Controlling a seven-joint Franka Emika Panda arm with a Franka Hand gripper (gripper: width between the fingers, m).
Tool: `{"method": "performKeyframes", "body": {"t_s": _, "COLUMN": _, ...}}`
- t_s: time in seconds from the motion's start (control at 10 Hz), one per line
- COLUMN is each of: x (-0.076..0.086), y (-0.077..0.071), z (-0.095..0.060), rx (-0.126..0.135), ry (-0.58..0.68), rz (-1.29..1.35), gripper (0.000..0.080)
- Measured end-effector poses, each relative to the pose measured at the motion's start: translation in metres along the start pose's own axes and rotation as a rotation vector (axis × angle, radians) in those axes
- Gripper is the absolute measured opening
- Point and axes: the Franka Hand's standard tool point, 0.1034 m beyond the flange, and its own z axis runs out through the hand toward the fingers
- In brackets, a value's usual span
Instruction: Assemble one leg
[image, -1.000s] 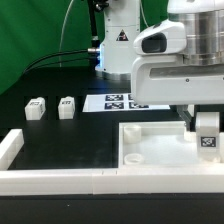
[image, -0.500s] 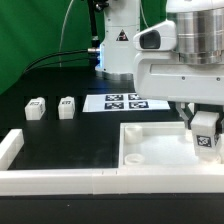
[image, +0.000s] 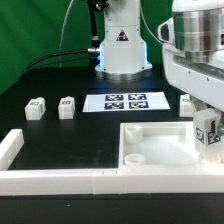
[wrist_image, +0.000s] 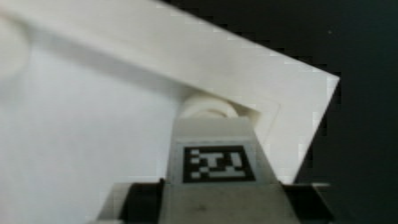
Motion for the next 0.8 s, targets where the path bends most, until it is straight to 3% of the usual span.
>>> {"method": "performKeyframes", "body": {"t_s": 0.3, "x": -0.0043, "y": -0.0018, "z": 0.0021, "rx": 0.001, "ry": -0.018, "rz": 0.306, "gripper": 0.0294}}
{"method": "performKeyframes", "body": {"t_s": 0.6, "x": -0.0043, "y": -0.0021, "z": 0.0027, "rx": 0.001, "ry": -0.019, "rz": 0.297, "gripper": 0.0304}}
{"method": "performKeyframes", "body": {"t_s": 0.7, "x": -0.0043, "y": -0.002, "z": 0.0029, "rx": 0.001, "ry": -0.019, "rz": 0.247, "gripper": 0.0518}}
{"method": "performKeyframes", "body": {"t_s": 0.8, "x": -0.0046, "y": -0.002, "z": 0.003, "rx": 0.001, "ry": -0.019, "rz": 0.246, "gripper": 0.0623}}
